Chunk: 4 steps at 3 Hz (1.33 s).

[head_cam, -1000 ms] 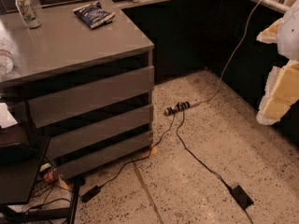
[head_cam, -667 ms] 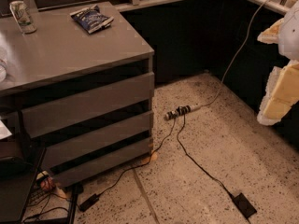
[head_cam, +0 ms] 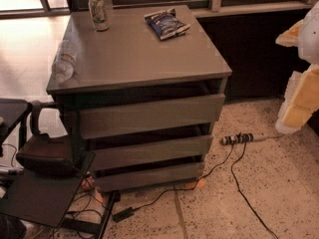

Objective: Pick 7up can

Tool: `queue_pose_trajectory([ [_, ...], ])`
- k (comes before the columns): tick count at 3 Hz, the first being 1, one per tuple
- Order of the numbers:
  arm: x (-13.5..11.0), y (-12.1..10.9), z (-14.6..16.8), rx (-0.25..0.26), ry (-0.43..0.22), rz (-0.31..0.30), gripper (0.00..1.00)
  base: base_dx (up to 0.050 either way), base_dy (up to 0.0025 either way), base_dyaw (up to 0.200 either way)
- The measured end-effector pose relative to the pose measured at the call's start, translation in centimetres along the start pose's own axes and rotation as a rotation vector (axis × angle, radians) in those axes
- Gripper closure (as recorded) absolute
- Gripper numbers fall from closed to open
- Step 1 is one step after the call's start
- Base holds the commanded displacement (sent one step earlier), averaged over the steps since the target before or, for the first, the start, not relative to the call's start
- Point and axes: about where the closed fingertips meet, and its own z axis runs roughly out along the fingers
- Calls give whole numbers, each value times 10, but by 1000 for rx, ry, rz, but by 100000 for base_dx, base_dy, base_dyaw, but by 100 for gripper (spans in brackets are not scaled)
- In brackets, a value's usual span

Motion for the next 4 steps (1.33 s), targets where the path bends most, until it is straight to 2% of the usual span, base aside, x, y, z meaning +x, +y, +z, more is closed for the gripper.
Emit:
queue_pose_trajectory([
  [4,0,0,-1,3,-1,0,0,4711,1,-25],
])
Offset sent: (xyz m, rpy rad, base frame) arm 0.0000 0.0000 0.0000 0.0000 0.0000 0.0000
